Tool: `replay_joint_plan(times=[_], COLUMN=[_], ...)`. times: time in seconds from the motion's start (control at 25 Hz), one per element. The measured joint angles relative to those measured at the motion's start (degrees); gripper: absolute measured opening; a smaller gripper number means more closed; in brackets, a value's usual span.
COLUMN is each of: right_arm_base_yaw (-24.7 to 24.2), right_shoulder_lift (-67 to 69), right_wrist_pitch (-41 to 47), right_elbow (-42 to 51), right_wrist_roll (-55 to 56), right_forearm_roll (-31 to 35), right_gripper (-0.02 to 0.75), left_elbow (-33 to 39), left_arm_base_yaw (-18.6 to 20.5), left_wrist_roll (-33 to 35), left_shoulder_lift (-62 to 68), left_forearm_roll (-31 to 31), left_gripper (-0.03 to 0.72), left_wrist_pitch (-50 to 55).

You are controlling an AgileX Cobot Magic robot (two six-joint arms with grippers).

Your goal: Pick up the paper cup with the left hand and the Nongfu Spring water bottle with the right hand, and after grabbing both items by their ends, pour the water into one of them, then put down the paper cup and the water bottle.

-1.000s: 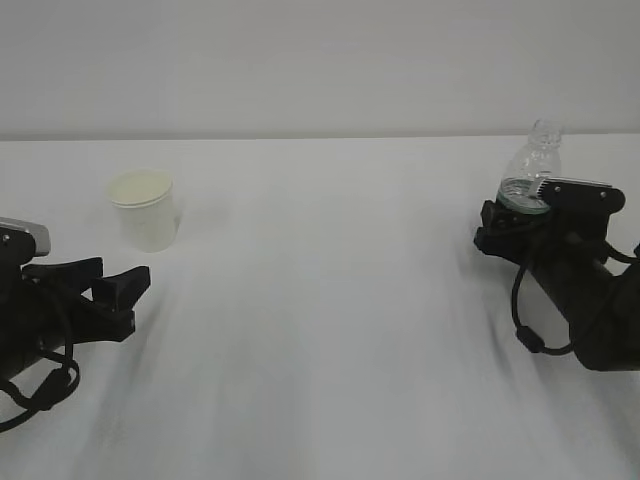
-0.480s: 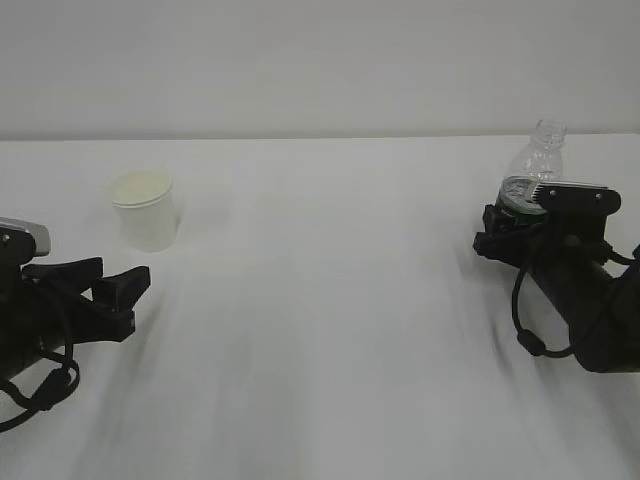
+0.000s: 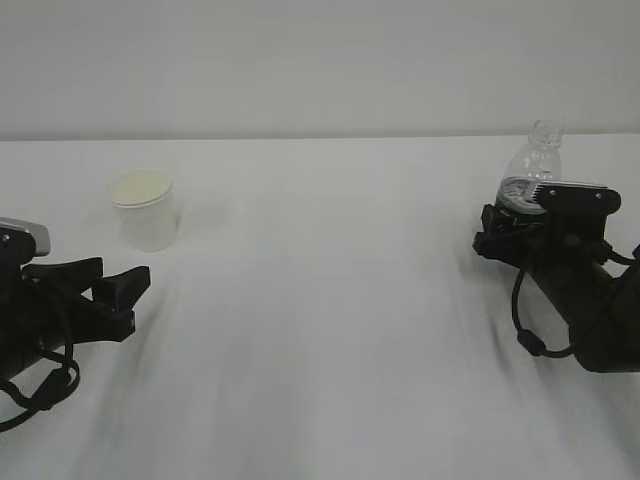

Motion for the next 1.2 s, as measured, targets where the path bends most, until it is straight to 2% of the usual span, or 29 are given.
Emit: replay_joint_plan(times=[0.72,1.2], right_arm_base_yaw=[0.0,0.0], right_shoulder_lift=[-0.73,-0.73], right_wrist_pitch=[0.0,0.0], right_elbow=[-0.04,-0.04], right_wrist_roll=[-0.27,-2.26], right_forearm_roll=[0.0,0.1], right_gripper=[0.605,0.469], left_elbow=[0.0,0.0], left_arm_base_yaw=[0.0,0.0], left_wrist_roll=[0.0,0.0], left_shoulder_lift=[0.0,0.0], left_forearm_roll=[0.0,0.0], left_gripper=[0.452,0.452], left_wrist_pitch=[0.0,0.0])
